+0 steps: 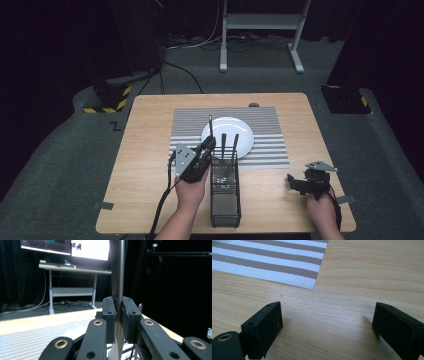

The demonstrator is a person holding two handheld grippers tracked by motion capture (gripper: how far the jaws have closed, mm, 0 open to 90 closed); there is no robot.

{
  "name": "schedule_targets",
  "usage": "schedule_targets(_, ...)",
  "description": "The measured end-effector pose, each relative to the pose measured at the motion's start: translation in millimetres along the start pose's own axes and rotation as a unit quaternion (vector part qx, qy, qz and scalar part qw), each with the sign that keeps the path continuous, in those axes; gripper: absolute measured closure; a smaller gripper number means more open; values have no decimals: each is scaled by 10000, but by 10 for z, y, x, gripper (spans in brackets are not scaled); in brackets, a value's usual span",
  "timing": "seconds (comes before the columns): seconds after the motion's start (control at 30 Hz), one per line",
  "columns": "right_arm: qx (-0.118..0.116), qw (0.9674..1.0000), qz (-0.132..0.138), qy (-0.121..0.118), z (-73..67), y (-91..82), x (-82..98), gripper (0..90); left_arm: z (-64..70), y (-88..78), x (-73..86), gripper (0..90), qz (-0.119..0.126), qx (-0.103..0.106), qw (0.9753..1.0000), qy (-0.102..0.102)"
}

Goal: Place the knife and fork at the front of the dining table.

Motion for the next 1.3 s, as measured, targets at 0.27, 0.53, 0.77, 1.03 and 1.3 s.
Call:
schedule_targets(0.27, -8, 10000, 1, -8, 1, 1, -1, 90, 28, -93, -243, 817, 305, 111, 9995, -17)
schedule_targets(0.53, -9, 10000, 0, -10, 1, 1, 0, 91, 56, -217, -554, 817, 543, 221, 9983, 8)
schedule_targets(0.77, -8, 10000, -1, -12, 1, 2, -1, 90, 32, -277, -709, 817, 573, 269, 9980, -26)
schedule_targets(1.03, -6, 10000, -1, -18, 2, 2, -1, 90, -98, -395, -871, 817, 579, 127, 9982, 69)
schedule_targets(1.3, -8, 10000, -1, -10, 0, 2, -1, 90, -290, -337, -691, 817, 257, -64, 9996, -8)
Point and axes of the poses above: each handheld gripper's, and its own axes: y roughly forward along the jaws, x roughly out of its underside, z roughly to its right, the point moved 5 cm from there along y, roughly forward along the jaws
